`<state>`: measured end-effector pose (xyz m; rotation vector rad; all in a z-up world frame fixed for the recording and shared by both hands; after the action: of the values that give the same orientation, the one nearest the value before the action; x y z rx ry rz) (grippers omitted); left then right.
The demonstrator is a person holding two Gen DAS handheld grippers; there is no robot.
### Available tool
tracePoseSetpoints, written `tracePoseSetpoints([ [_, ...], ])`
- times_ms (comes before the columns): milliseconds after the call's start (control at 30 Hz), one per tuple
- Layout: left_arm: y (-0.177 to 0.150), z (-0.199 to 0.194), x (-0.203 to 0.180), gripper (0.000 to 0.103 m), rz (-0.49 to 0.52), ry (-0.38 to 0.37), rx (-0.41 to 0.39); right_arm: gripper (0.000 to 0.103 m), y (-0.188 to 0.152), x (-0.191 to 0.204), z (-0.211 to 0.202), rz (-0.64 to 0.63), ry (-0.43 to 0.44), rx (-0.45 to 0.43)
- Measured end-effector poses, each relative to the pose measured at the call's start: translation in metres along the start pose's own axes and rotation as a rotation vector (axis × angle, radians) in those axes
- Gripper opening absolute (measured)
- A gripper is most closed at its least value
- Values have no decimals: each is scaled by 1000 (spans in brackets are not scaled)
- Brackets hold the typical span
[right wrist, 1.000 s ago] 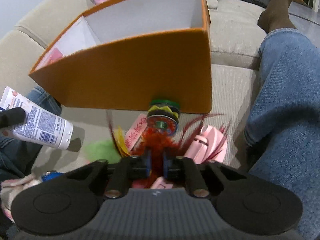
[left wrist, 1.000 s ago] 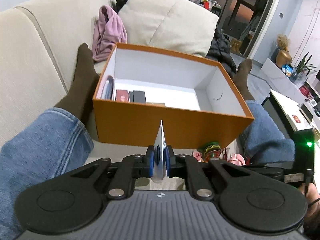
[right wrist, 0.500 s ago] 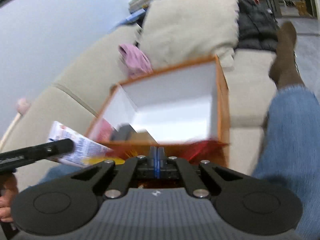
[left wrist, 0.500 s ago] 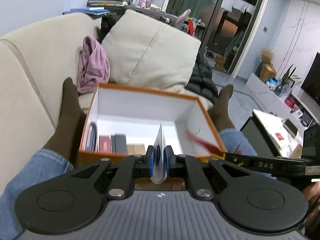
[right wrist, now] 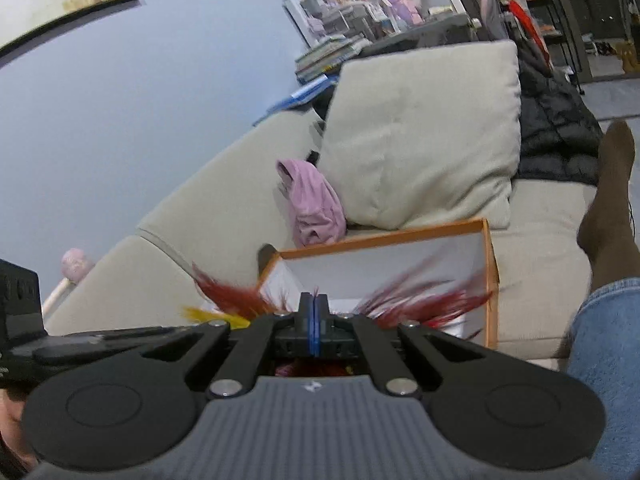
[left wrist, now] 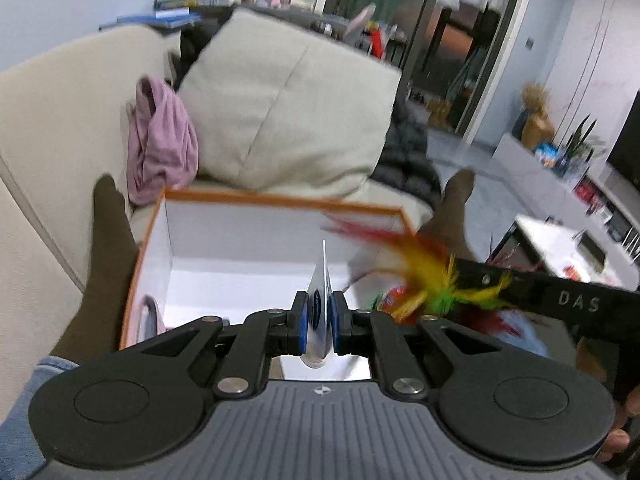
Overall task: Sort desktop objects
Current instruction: 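Carry the lotion tube and feathered toy into the orange box and release both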
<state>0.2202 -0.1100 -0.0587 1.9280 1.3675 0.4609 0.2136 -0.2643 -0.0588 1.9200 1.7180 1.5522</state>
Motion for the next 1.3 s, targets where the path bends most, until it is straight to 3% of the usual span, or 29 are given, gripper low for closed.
tracePoseSetpoints([
  [200, -15, 37, 4, 12, 27, 19, 118, 0, -11, -25, 30, 68, -6, 85],
  [600, -35, 74, -3, 12, 112, 28, 253, 0, -32, -36, 58, 127, 16, 209],
  [1033, -28, 50, 6, 14, 76, -2, 169, 0, -43, -46, 80, 174, -18, 298],
  [1300, -25, 20, 21, 18, 12, 26, 105, 0, -49, -45, 90, 149, -63, 300],
])
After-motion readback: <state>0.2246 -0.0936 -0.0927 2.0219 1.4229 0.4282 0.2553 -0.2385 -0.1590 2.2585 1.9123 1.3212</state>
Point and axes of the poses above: each gripper's, at about its wrist camera, not at the fingertips, and z roughly the way its jaws point, x to its left, y to its top, the point moved 5 cm from there along z, roughly the way its jaws point, and after that the axes turned 8 degrees about z, right-handed, at the moved point
